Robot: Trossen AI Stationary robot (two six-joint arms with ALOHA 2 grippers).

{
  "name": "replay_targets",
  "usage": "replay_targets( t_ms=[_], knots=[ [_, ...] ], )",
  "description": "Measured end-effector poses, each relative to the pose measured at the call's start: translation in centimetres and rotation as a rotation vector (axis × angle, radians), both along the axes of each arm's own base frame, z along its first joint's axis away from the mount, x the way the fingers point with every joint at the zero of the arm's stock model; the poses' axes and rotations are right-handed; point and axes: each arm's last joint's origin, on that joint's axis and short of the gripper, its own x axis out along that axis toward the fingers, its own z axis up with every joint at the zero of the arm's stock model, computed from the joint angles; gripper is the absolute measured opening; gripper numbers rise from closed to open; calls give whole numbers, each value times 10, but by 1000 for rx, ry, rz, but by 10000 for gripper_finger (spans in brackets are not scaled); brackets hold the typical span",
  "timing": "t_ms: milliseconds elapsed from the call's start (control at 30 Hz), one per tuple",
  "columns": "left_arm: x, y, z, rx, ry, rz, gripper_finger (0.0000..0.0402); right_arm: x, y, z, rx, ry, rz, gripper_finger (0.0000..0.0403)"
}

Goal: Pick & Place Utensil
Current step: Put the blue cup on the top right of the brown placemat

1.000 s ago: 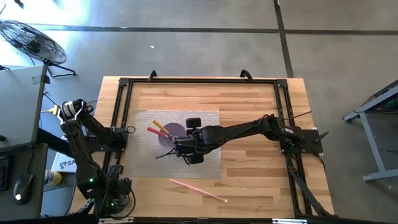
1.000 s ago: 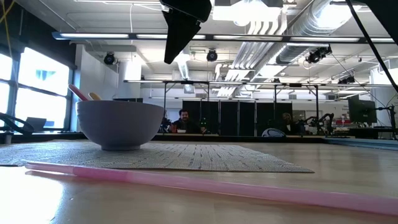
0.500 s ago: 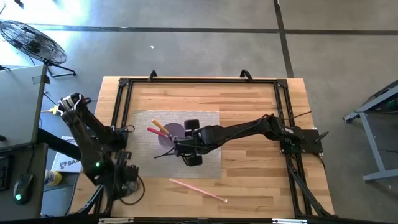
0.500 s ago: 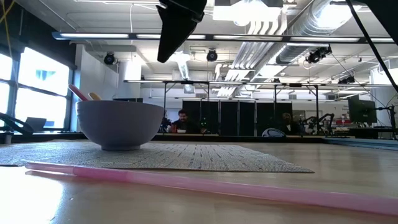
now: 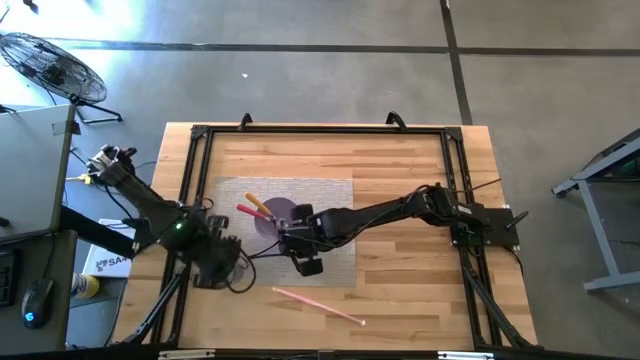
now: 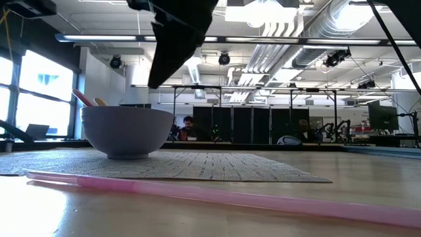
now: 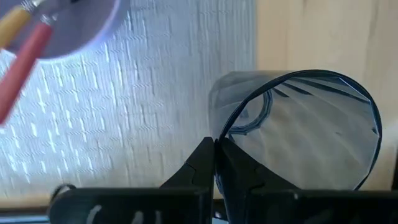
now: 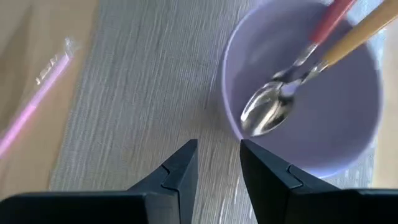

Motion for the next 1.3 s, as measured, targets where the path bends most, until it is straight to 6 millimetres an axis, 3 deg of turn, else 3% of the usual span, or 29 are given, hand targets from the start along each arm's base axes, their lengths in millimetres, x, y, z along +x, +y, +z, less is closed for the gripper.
replay_targets(
  t_ms=[267,533,700,1100,1300],
  knots=[
    [18,21,-2,0,-10,-32,6,-2,-1,-6,-22,27,-15,114],
    [28,31,-31,-33,22,-70,6,-3,-1,-6,-6,28,-39,114],
    [27,36,-36,-28,41,-50,11,-4,2,-6,2,34,-54,114],
    [29,36,-36,-17,25,-61,96,-4,2,-7,21,28,-100,115],
    [29,37,-19,38,5,-100,133,-3,0,-5,-28,2,-128,115]
  ],
)
